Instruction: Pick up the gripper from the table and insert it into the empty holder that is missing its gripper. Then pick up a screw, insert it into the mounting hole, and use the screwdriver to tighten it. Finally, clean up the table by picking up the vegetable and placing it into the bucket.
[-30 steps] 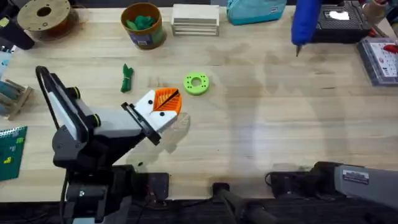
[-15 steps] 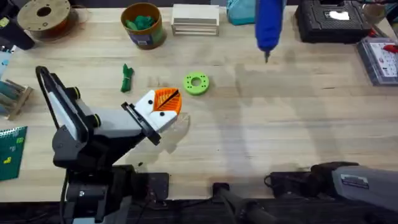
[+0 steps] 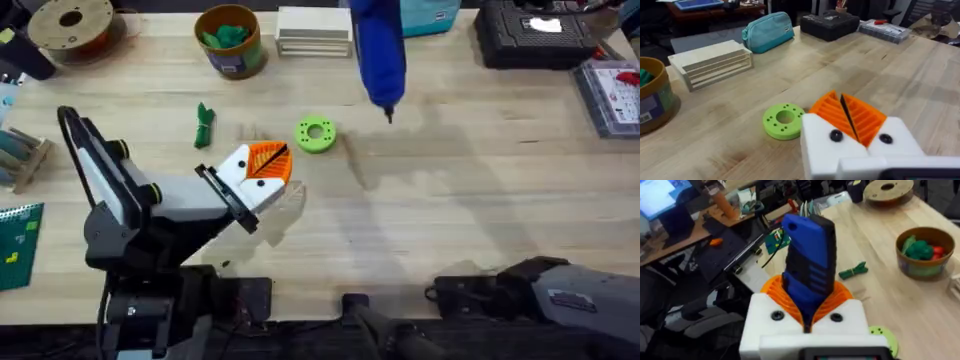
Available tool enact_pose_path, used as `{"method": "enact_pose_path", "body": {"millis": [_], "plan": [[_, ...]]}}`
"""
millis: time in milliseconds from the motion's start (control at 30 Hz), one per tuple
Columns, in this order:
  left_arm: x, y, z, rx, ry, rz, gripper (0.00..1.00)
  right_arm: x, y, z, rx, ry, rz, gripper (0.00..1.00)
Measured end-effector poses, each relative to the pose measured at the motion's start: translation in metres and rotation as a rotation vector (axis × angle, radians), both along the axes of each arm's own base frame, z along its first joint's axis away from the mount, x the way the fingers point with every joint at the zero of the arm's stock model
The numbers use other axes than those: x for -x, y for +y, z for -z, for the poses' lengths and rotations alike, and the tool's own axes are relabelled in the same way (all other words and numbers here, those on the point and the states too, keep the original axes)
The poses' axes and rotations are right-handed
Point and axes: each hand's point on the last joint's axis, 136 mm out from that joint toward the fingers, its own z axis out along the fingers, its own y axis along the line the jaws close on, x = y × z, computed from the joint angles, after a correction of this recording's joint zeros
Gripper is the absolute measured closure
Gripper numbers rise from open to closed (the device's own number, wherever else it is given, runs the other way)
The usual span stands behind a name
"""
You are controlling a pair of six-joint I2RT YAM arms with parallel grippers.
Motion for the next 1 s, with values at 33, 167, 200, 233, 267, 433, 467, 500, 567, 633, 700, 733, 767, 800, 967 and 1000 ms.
{"method": "enact_pose_path", "body": {"millis": [33,167,200,233,267,433,467,500,567,633,700,733,767,800,967,1000], "plan": [[0.000,0.000,0.000,0.000,0.000,0.000,0.995,0.004,0.000,0.002,0.011,0.010,-0.003,0.978],[0.000,0.000,0.000,0.000,0.000,0.000,0.995,0.023,-0.007,0.001,0.036,-0.016,0.006,0.978],[0.000,0.000,0.000,0.000,0.000,0.000,0.995,0.029,-0.011,-0.002,0.037,-0.042,0.016,0.978],[0.000,0.000,0.000,0.000,0.000,0.000,0.995,0.035,-0.014,-0.005,0.037,-0.068,0.025,0.978],[0.000,0.000,0.000,0.000,0.000,0.000,0.994,0.041,-0.017,-0.010,0.029,-0.107,0.036,0.978],[0.000,0.000,0.000,0.000,0.000,0.000,0.995,0.063,-0.025,-0.029,-0.068,-0.307,0.062,0.979],[0.000,0.000,0.000,0.000,0.000,0.000,0.995,0.064,-0.025,-0.030,-0.086,-0.328,0.066,0.979],[0.000,0.000,0.000,0.000,0.000,0.000,0.995,0.063,-0.025,-0.030,-0.111,-0.350,0.068,0.979],[0.000,0.000,0.000,0.000,0.000,0.000,0.995,0.058,-0.022,-0.026,-0.155,-0.375,0.067,0.979],[0.000,0.000,0.000,0.000,0.000,0.000,0.995,0.049,-0.017,-0.017,-0.191,-0.378,0.052,0.979],[0.000,0.000,0.000,0.000,0.000,0.000,0.995,0.041,-0.012,-0.006,-0.214,-0.366,0.025,0.980],[0.000,0.000,0.000,0.000,0.000,0.000,0.995,0.037,-0.009,0.000,-0.222,-0.355,0.005,0.980],[0.000,0.000,0.000,0.000,0.000,0.000,0.995,0.033,-0.006,0.004,-0.229,-0.347,-0.014,0.980],[0.000,0.000,0.000,0.000,-0.001,0.000,0.995,0.030,-0.002,0.007,-0.236,-0.347,-0.036,0.980],[0.000,0.000,0.000,0.000,0.000,0.000,0.995,0.020,0.019,0.015,-0.288,-0.389,-0.134,0.981],[0.000,0.000,0.000,0.000,0.000,0.000,0.995,0.019,0.025,0.016,-0.303,-0.398,-0.156,0.981]]}}
